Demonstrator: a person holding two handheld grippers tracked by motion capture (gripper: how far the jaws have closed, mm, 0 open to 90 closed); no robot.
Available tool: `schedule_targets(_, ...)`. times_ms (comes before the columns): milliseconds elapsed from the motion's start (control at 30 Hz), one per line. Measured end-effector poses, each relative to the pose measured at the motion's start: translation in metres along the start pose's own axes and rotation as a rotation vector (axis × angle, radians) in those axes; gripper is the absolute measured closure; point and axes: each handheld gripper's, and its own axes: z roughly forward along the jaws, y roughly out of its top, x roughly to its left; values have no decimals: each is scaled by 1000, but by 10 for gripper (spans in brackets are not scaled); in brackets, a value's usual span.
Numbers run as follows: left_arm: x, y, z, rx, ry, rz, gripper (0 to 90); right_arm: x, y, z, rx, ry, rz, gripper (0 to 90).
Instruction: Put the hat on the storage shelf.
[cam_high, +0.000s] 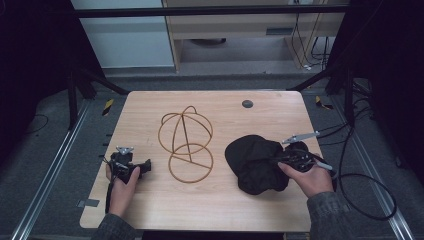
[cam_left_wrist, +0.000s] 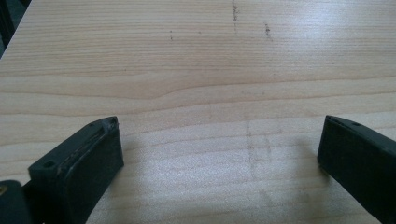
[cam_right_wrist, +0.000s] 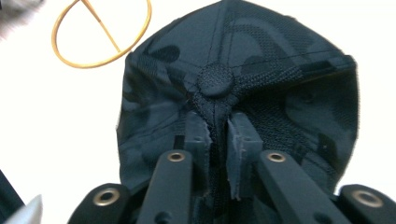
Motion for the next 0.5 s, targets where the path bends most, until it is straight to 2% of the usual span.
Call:
schedule_targets(300,0,0,0,1,-1,3,0,-5,13,-8,-15,38,52,853)
schedule_targets(500,-1,0,0,2,-3,6,0,-3,25,-21,-25,32,48,860)
